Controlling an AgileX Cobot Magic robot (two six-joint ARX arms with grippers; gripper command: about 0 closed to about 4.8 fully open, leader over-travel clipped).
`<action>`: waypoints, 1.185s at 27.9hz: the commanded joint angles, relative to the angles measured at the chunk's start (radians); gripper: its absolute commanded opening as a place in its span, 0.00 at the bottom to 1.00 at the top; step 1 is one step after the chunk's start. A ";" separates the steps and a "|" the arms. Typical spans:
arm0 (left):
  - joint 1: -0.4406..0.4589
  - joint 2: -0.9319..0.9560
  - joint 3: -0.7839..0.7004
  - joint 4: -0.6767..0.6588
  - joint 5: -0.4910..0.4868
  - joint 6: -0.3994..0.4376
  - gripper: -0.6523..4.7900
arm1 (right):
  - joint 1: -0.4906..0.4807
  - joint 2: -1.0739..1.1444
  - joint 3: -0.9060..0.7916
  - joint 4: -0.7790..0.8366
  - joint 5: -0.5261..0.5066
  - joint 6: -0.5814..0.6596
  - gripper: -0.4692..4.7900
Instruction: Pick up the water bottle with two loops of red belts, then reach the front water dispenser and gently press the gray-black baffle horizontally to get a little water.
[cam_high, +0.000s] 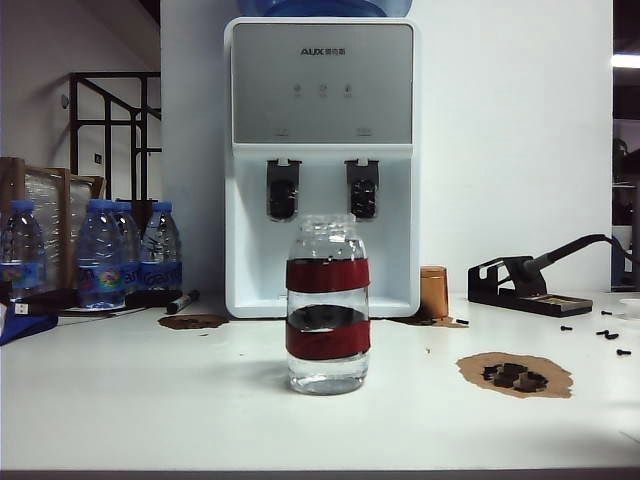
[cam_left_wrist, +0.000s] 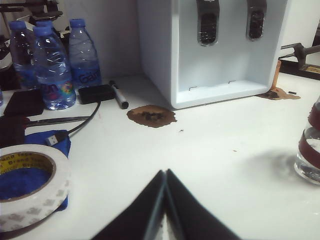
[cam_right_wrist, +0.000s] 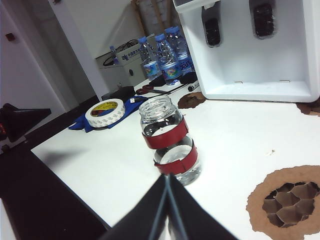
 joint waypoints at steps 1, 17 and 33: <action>0.000 -0.001 -0.002 0.000 -0.002 0.004 0.11 | 0.002 0.002 -0.004 0.013 0.005 -0.001 0.09; 0.000 -0.001 -0.002 0.001 -0.002 0.004 0.11 | 0.002 0.002 -0.004 0.013 0.026 -0.024 0.09; 0.000 -0.001 -0.002 0.001 -0.002 0.004 0.11 | 0.002 0.002 -0.004 0.013 0.062 -0.072 0.09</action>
